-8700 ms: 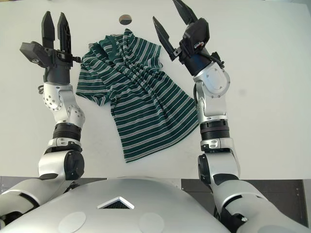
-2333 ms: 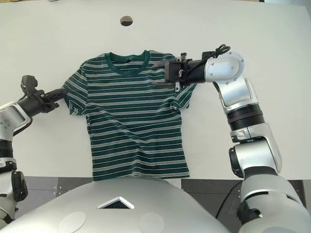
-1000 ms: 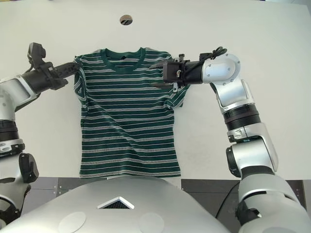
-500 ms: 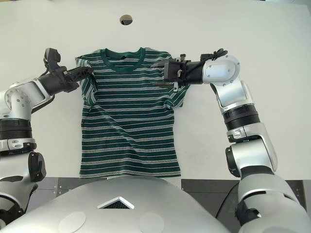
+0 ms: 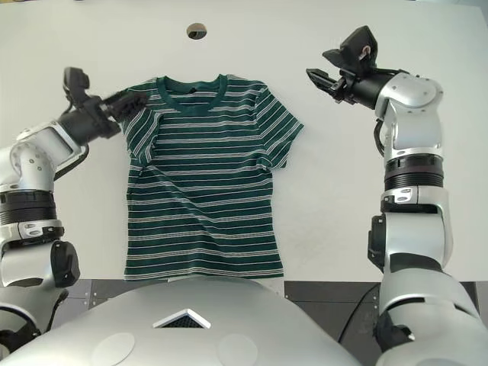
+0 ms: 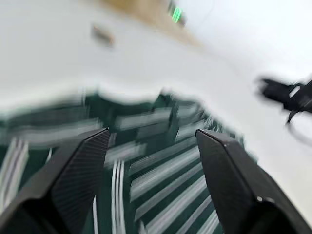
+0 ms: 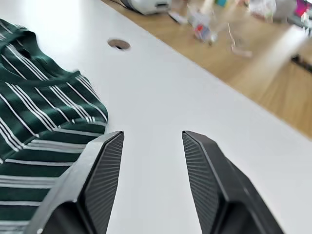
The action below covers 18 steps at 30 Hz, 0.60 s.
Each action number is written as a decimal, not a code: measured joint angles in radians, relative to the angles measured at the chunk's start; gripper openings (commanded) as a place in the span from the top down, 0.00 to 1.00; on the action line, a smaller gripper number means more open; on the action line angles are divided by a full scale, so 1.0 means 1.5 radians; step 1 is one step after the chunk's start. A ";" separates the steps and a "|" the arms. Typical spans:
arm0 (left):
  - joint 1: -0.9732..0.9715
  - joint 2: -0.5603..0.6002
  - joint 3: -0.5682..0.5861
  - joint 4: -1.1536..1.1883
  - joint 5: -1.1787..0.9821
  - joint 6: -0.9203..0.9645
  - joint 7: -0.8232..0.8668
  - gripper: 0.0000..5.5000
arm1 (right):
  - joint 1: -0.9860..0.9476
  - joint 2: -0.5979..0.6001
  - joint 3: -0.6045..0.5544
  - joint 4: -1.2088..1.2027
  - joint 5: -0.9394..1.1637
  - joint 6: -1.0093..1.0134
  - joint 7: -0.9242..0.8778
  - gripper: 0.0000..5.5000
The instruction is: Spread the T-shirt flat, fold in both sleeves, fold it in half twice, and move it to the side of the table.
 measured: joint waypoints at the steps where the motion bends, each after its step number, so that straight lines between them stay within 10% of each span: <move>1: 0.000 -0.002 0.011 -0.004 -0.005 -0.018 0.000 0.40 | 0.010 0.002 0.003 0.010 -0.002 0.008 -0.001 0.54; 18: 0.014 -0.004 0.038 0.023 -0.003 -0.085 0.010 0.40 | 0.102 -0.021 0.034 -0.063 -0.004 0.157 0.078 0.45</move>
